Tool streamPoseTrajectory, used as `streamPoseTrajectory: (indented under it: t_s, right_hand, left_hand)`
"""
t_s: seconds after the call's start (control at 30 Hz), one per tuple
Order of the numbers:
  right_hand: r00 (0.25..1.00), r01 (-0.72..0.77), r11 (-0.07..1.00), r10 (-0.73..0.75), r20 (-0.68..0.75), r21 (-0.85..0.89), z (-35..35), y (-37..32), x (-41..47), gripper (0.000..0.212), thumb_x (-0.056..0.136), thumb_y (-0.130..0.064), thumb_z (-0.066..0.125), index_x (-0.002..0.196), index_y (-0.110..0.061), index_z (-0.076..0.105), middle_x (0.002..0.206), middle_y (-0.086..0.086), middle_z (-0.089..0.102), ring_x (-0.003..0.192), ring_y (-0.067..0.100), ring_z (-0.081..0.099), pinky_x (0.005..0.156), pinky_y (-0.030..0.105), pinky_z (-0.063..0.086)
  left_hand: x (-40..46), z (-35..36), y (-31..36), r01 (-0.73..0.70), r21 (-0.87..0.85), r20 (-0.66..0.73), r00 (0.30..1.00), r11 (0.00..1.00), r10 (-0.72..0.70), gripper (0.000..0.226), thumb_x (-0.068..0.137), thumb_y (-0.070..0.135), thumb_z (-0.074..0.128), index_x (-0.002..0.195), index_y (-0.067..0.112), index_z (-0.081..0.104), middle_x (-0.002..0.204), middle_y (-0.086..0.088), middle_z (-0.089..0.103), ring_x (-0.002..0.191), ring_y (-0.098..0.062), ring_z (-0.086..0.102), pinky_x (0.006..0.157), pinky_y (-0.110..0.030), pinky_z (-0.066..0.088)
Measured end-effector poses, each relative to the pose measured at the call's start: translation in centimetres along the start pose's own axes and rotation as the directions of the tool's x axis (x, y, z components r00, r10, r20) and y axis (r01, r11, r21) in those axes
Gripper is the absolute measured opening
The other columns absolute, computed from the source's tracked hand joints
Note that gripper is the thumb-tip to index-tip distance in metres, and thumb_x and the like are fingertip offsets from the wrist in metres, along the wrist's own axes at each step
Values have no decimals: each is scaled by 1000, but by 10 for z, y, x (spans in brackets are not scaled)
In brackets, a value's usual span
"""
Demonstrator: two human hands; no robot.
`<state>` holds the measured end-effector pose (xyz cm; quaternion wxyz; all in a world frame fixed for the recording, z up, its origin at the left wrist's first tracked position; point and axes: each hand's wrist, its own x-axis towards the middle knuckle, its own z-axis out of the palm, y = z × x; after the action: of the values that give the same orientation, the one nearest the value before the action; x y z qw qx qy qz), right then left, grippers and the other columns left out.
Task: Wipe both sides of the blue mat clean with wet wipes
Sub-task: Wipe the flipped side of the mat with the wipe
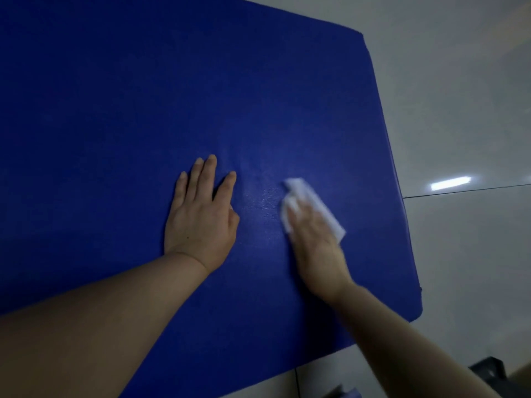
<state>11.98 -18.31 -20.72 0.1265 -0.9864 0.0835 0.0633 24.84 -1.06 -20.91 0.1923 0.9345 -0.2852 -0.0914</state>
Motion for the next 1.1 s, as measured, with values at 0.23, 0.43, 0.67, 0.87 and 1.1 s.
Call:
streamPoseTrajectory:
  t_s: [0.23, 0.43, 0.67, 0.87, 1.1]
  right_hand:
    - [932, -343, 939, 338, -131, -16, -7, 11, 47, 52, 101, -16, 34, 150, -8, 19, 158, 10, 14, 147, 25, 9, 120, 40, 7]
    - [982, -69, 997, 74, -176, 35, -10, 14, 56, 46, 105, -19, 25, 149, -10, 21, 158, 5, 15, 147, 13, 8, 118, 42, 19]
    - [919, -356, 934, 350, -183, -3, -9, 3, 85, 54, 99, -25, 17, 151, -10, 18, 160, 8, 9, 147, 24, 5, 120, 41, 10]
    - [948, -178, 977, 201, -246, 114, -22, 22, 79, 44, 100, -1, 35, 142, -12, 31, 157, 4, 21, 140, 14, 27, 112, 14, 20]
    - [894, -394, 918, 373, -248, -41, -20, 13, 85, 46, 98, -12, 24, 141, -4, 36, 156, 14, 19, 144, 27, 18, 118, 41, 20]
  left_hand:
    - [-1, 4, -2, -13, 15, -44, 999, 1000, 14, 54, 89, 20, 43, 141, 8, 45, 154, -21, 28, 143, -34, 24, 117, -46, 13]
    - [0, 8, -4, -25, 26, -85, 996, 999, 28, 54, 86, 20, 47, 139, 8, 48, 152, -21, 32, 141, -33, 27, 117, -42, 9]
    - [1, 9, -6, -47, 46, -116, 992, 998, 52, 51, 88, 21, 44, 137, 8, 50, 150, -22, 35, 140, -33, 29, 116, -42, 10]
    - [0, 9, -6, -48, 21, -105, 993, 999, 50, 53, 87, 23, 44, 138, 9, 49, 151, -21, 33, 141, -33, 29, 117, -44, 13]
    - [1, 11, -7, -48, 51, -122, 991, 998, 54, 51, 91, 23, 35, 138, 9, 49, 151, -21, 34, 140, -33, 27, 116, -42, 9]
